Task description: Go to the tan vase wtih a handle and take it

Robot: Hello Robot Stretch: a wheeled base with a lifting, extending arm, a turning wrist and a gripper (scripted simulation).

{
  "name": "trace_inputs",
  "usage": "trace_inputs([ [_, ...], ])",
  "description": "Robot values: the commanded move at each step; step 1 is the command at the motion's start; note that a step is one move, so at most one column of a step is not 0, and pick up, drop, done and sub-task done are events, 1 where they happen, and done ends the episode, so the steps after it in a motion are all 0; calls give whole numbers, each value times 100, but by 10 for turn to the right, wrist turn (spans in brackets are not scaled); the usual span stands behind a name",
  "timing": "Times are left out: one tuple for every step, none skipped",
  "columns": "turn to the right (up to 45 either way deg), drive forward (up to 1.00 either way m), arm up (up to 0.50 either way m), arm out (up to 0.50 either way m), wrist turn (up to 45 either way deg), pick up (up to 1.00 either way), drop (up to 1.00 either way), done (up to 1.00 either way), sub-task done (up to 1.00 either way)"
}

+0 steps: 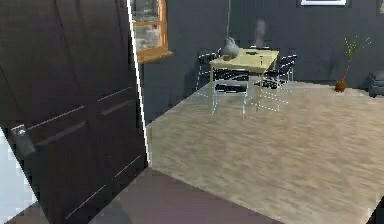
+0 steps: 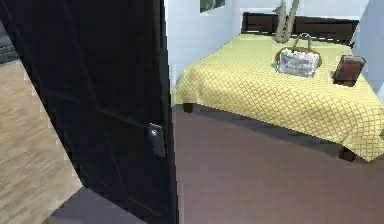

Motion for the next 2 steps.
trace_inputs([
  [0,100,0,0,0,0,0,0,0],
  [0,100,0,0,0,0,0,0,0],
])
